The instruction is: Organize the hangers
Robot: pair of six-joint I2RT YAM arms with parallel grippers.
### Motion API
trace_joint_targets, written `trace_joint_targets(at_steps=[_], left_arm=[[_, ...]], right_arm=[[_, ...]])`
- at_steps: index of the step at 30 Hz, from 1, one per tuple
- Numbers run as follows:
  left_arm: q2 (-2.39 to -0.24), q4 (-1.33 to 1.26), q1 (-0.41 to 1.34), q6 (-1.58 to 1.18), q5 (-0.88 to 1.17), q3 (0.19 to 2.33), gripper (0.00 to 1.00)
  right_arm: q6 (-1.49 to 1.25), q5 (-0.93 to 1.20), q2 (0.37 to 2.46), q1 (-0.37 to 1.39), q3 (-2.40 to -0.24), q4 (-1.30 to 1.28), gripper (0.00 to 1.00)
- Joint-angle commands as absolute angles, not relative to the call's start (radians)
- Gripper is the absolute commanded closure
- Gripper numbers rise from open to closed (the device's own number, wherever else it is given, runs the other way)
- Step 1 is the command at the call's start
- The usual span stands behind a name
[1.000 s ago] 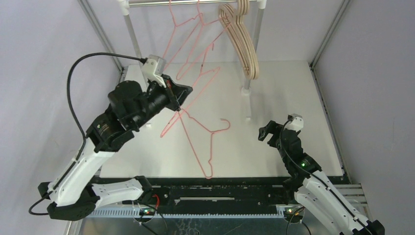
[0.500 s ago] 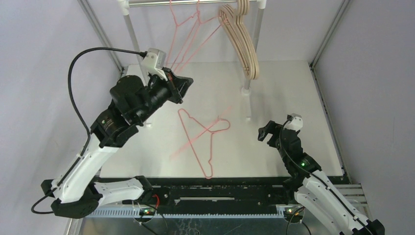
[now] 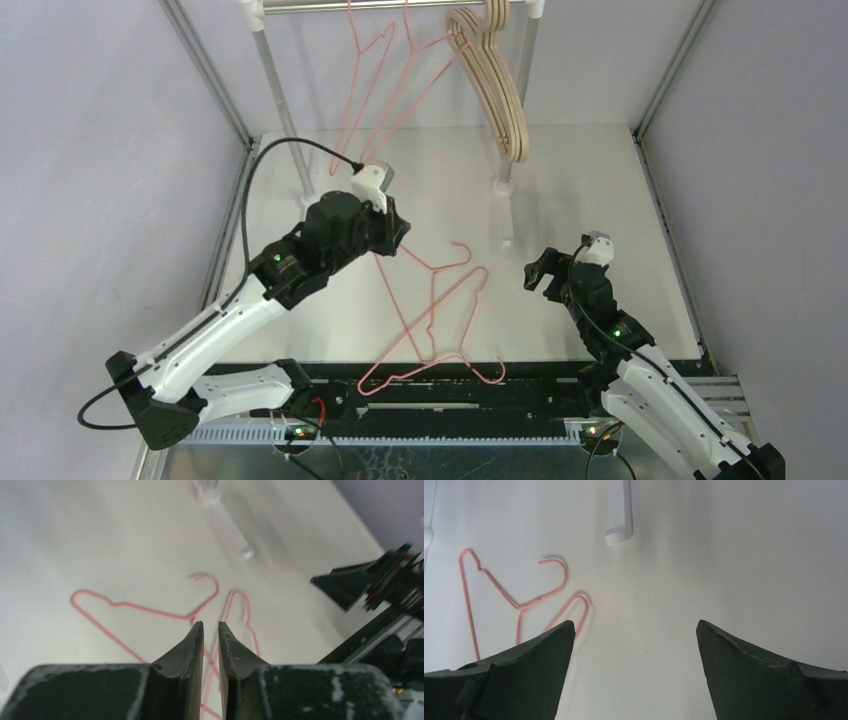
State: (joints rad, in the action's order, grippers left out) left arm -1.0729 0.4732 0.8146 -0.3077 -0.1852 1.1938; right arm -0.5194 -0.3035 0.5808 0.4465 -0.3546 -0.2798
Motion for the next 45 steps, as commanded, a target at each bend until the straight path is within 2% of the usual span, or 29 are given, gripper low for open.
trace_joint_targets(at_steps=[1,3,7,12,18,28,45], left_arm=[[-1.029,0.426,0.808,-0.288,-0.125,1.089,0.80],[-1.024,0.399,0.809,-0.273,-0.053,1.013,0.76],[-0.996,0.302,0.831,-0.253,0.026,0.834,0.60],[-0.974,0.211,0.898,-0.223,0.036,0.685,0.57],[-1.042,0.118,1.020,-0.172,0.027,0.616,0.47],[-1.210,0.102,1.209,-0.129,-0.033,0.671,0.43],[-1.370,-0.001,1.265,-0.094,0.101,0.655,0.45]], right_arm=[[-0.503,-0.284,0.607,0.445,-0.404,-0.239,0.00],[-0.509,-0.283,0.621,0.446,-0.406,-0.240,0.00],[-0.521,-0.285,0.633,0.446,-0.406,-0.240,0.00],[-0.529,-0.285,0.640,0.445,-0.407,-0.235,0.00],[-0.540,-0.282,0.665,0.449,-0.415,-0.232,0.00],[-0.538,-0.305,0.670,0.457,-0.417,-0.242,0.00],[-0.543,-0.317,0.666,0.457,-0.417,-0.264,0.00]])
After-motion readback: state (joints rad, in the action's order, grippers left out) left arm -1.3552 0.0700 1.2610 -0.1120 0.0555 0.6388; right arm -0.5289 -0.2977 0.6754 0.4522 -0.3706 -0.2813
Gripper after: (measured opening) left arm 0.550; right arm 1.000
